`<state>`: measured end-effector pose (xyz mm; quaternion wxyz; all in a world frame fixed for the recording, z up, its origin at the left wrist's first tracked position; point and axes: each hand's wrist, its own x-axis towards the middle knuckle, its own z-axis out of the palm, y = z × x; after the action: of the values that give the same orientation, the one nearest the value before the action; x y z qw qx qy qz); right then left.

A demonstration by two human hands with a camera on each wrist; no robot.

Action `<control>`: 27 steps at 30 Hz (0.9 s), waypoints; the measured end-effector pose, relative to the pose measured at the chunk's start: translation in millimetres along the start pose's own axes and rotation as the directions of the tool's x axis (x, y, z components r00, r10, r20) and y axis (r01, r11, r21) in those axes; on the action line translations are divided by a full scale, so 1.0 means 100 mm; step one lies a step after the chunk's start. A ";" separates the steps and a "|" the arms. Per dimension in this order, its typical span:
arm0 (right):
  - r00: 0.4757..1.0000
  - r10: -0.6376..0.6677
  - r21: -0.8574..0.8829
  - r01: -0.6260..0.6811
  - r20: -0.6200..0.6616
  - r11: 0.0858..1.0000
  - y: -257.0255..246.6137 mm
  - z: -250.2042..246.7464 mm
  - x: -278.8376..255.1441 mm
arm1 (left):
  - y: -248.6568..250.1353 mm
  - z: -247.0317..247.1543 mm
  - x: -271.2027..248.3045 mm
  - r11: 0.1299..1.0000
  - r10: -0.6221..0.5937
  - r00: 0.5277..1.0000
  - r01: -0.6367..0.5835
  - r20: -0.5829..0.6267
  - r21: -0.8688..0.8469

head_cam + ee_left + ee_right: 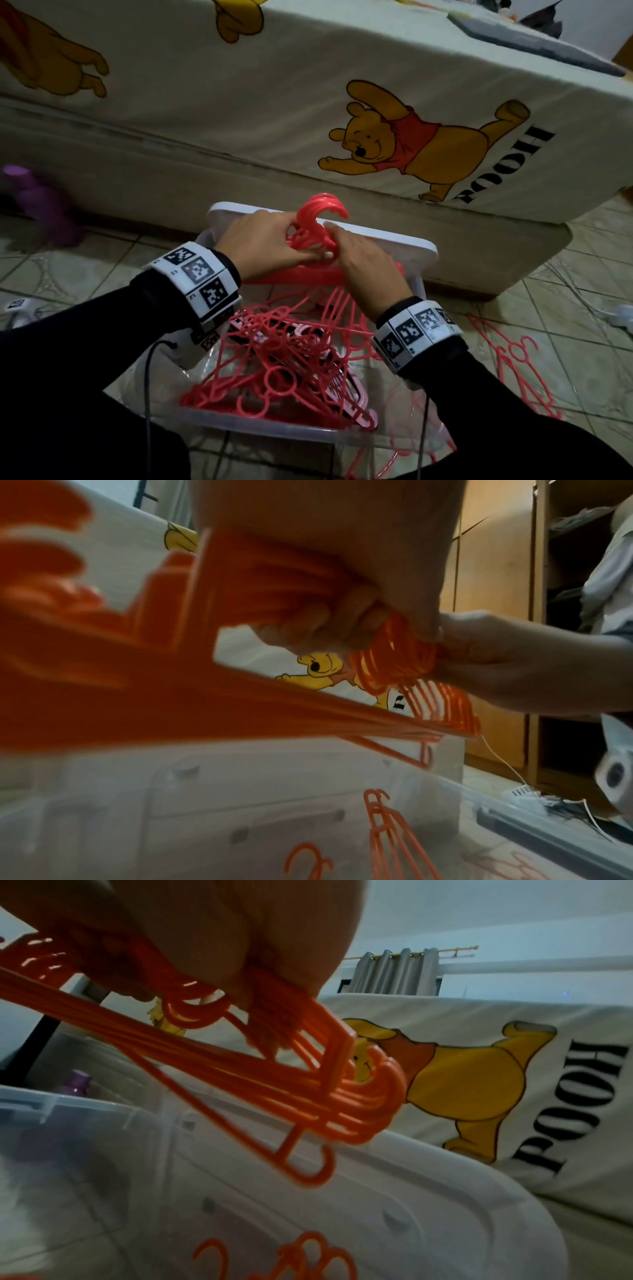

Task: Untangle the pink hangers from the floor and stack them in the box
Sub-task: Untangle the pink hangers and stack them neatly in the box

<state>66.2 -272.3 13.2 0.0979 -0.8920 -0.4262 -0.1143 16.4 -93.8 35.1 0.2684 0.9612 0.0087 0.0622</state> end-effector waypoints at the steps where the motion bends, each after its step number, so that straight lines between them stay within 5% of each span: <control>1: 1.000 0.016 0.004 -0.016 -0.025 1.000 -0.02 0.00 0.00 | 0.00 -0.01 0.02 1.000 -0.009 1.000 0.009 -0.017 0.006; 6: 0.968 0.056 -0.045 -0.070 -0.246 0.997 -0.20 0.04 -0.08 | -0.13 -0.13 0.12 0.989 -0.076 0.994 0.085 -0.080 0.123; 12: 0.962 0.179 0.105 -0.160 -0.205 0.981 -0.29 0.13 -0.18 | -0.13 -0.11 0.10 0.980 -0.058 0.997 0.066 -0.048 0.187; 14: 0.969 0.127 0.103 -0.107 -0.211 0.989 -0.33 0.14 -0.20 | -0.16 -0.15 0.12 0.979 -0.075 0.995 0.086 -0.063 0.184; 16: 0.973 -0.082 0.022 0.089 -0.215 0.996 -0.41 0.17 -0.23 | -0.20 -0.19 0.14 0.980 -0.085 0.994 0.097 -0.074 0.173; 18: 0.934 -0.350 -0.040 0.348 -0.070 0.936 -0.51 0.26 -0.30 | -0.21 -0.22 0.16 0.982 -0.093 0.992 0.105 -0.081 0.157; 20: 0.853 -0.484 0.023 0.490 0.192 0.872 -0.61 0.35 -0.38 | -0.21 -0.21 0.17 0.986 -0.088 0.993 0.098 -0.074 0.136; 23: 0.686 -0.446 0.084 0.492 0.575 0.866 -0.69 0.53 -0.49 | -0.17 -0.20 0.17 0.990 -0.076 0.995 0.082 -0.062 0.111; 27: 0.598 -0.375 0.101 0.440 0.708 0.892 -0.70 0.60 -0.54 | -0.17 -0.20 0.17 0.990 -0.081 0.995 0.088 -0.066 0.112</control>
<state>-15.0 -252.7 -54.4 -0.1406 -0.7475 -0.6170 0.2020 31.0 -68.3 45.4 0.2148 0.9715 0.0611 0.0796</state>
